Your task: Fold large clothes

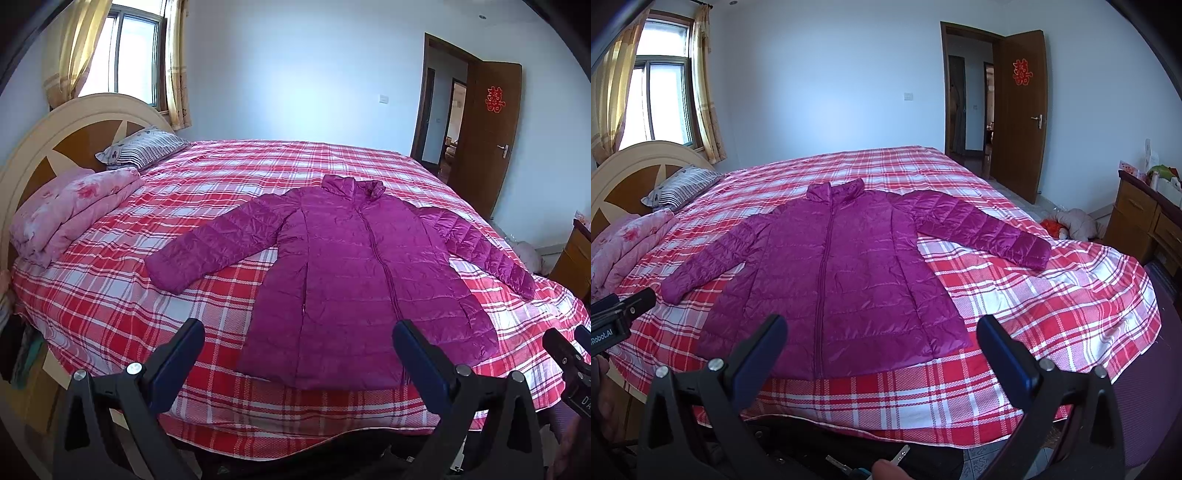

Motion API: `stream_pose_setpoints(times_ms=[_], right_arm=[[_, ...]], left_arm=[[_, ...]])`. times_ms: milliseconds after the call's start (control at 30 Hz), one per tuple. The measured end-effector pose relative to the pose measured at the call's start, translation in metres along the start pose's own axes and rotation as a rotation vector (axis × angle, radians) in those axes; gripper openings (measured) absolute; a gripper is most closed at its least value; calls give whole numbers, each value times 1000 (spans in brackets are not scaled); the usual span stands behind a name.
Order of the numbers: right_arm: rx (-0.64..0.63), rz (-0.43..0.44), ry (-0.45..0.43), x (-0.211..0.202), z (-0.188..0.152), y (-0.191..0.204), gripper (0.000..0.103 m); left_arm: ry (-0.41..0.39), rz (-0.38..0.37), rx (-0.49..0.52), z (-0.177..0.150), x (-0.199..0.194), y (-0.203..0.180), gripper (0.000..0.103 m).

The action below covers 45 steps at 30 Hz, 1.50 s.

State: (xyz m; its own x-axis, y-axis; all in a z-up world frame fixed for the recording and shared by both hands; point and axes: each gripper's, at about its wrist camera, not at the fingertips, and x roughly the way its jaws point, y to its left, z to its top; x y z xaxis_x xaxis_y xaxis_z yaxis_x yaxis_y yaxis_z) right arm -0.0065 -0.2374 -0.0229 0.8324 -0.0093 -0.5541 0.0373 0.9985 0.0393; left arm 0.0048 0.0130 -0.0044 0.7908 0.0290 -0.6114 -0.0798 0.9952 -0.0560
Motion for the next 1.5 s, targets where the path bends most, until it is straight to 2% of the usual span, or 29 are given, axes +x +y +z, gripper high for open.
stream_pose_setpoints(times_ms=[1500], right_arm=[[32, 19, 34, 12, -3, -7, 103]], left_arm=[[4, -6, -17, 3, 3, 4, 102]])
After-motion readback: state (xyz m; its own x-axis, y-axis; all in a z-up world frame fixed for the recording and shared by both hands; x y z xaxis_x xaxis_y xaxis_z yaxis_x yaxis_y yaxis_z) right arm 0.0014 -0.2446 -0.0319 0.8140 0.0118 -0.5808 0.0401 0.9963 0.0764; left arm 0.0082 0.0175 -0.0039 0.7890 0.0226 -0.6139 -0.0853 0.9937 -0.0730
